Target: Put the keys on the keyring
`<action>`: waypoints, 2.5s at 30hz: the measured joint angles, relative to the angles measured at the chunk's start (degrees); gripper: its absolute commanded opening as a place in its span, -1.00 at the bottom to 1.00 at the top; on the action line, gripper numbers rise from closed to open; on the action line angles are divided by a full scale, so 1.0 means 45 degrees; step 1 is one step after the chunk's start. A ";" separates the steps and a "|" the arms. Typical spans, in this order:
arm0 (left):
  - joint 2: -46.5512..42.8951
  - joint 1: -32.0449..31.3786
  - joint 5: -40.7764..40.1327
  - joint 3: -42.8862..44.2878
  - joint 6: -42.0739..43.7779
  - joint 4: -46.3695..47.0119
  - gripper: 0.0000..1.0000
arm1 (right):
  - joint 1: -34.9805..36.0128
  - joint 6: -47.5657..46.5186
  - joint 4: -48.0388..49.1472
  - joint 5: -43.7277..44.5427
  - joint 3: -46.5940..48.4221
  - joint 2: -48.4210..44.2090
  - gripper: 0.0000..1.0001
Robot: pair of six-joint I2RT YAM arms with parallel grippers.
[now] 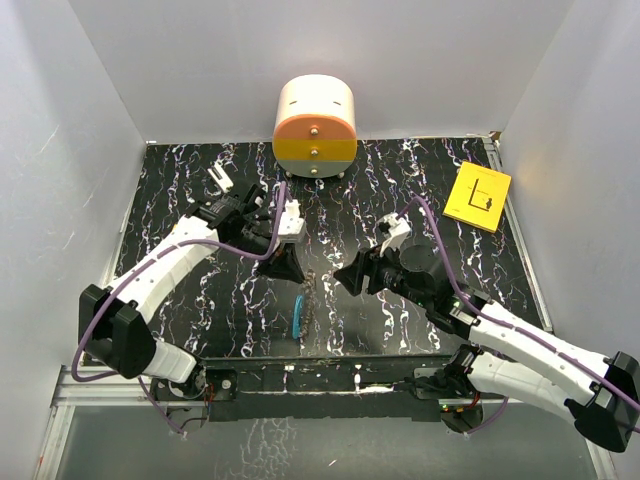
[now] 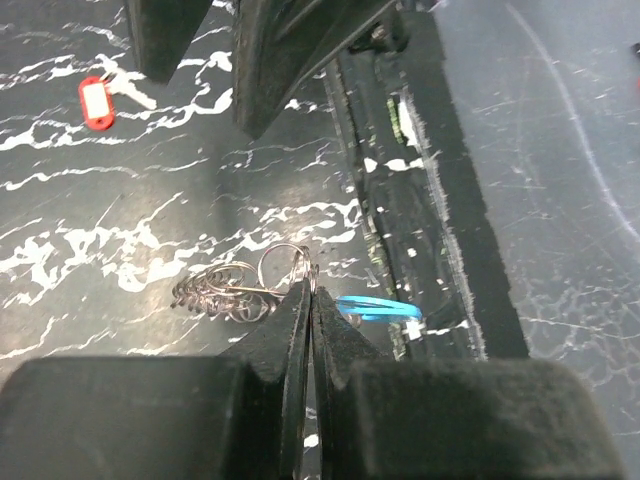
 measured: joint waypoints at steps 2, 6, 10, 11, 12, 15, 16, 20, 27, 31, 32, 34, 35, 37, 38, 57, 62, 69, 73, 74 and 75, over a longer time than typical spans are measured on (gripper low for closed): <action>0.0005 -0.0005 -0.0510 0.0029 -0.0291 0.0257 -1.00 | 0.0000 0.0039 -0.0010 0.0471 0.0000 0.0000 0.43; -0.0189 -0.0005 -0.1666 -0.0112 -0.0865 0.1559 -1.00 | -0.0005 0.0087 -0.0049 0.1234 0.0000 0.0185 0.43; -0.0816 -0.0005 -0.2545 -0.0287 -0.1122 0.2628 -1.00 | -0.0015 0.0301 -0.0646 0.2113 0.0000 0.0593 0.41; -0.0918 -0.0005 -0.2671 -0.0287 -0.1137 0.2890 -1.00 | -0.0049 0.0350 -0.0942 0.2385 0.0000 0.0636 0.40; -0.0957 -0.0005 -0.2749 -0.0287 -0.1156 0.3099 -1.00 | -0.0063 0.0384 -0.1103 0.2555 0.0000 0.0641 0.40; -0.0971 -0.0005 -0.2861 -0.0389 -0.1263 0.3905 -1.00 | -0.0097 0.0680 -0.1661 0.3293 0.0000 0.0563 0.36; -0.0971 -0.0005 -0.2875 -0.0481 -0.1307 0.4201 -1.00 | -0.0112 0.0767 -0.1821 0.3492 0.0000 0.0491 0.35; -0.0967 -0.0005 -0.2783 -0.0826 -0.1336 0.4794 -1.00 | -0.0194 0.1049 -0.2259 0.3920 -0.0019 0.0024 0.33; -0.0398 -0.0005 -0.1341 -0.0466 -0.0763 0.3973 -1.00 | -0.0253 0.1141 -0.2589 0.3798 -0.0165 -0.0413 0.27; 0.0092 -0.0005 -0.0199 -0.0257 -0.0675 0.3274 -1.00 | -0.0262 0.0826 -0.2633 0.3070 -0.0189 -0.0593 0.22; 0.0151 -0.0005 0.0117 -0.0248 -0.0675 0.3104 -1.00 | -0.0262 0.0646 -0.2506 0.2735 -0.0238 -0.0724 0.21; 0.0170 -0.0005 0.0806 -0.0238 -0.0670 0.2846 -1.00 | -0.0262 0.0311 -0.2098 0.1996 -0.0432 -0.1030 0.18; 0.0170 -0.0005 0.1103 -0.0228 -0.0675 0.2769 -1.00 | -0.0262 0.0151 -0.1846 0.1583 -0.0534 -0.1171 0.17; 0.0170 -0.0005 0.1855 -0.0228 -0.0733 0.2720 -1.00 | -0.0262 -0.0146 -0.1389 0.0753 -0.0612 -0.1355 0.14; 0.0170 -0.0005 0.2195 -0.0228 -0.0763 0.2715 -1.00 | -0.0262 -0.0291 -0.1103 0.0340 -0.0612 -0.1365 0.12; -0.0151 0.1457 -0.0597 -0.3730 -0.7592 0.9656 -0.61 | -0.0262 -0.0350 -0.1588 0.1010 -0.0282 -0.0597 -0.10; -0.1943 0.1457 -0.2351 -0.4381 -0.9034 1.1196 0.19 | -0.0287 -0.0359 -0.1506 0.0903 0.1127 0.2744 -0.14; -0.4250 0.1501 -0.3283 -0.6037 -0.9782 1.2259 0.36 | -0.0311 -0.0510 -0.0952 0.0058 0.3147 0.6674 -0.11; -0.4507 0.1525 -0.3915 -0.6470 -1.0006 1.2133 0.38 | -0.0321 -0.0782 -0.0763 -0.0636 0.4833 0.8510 -0.11; -0.4551 0.1535 -0.4099 -0.6499 -1.0030 1.2070 0.38 | -0.0325 -0.0826 -0.0670 -0.0850 0.5226 0.8937 -0.11; -0.4600 0.1545 -0.4231 -0.6518 -1.0044 1.2016 0.38 | -0.0335 -0.0869 -0.0583 -0.1054 0.5557 0.9369 -0.12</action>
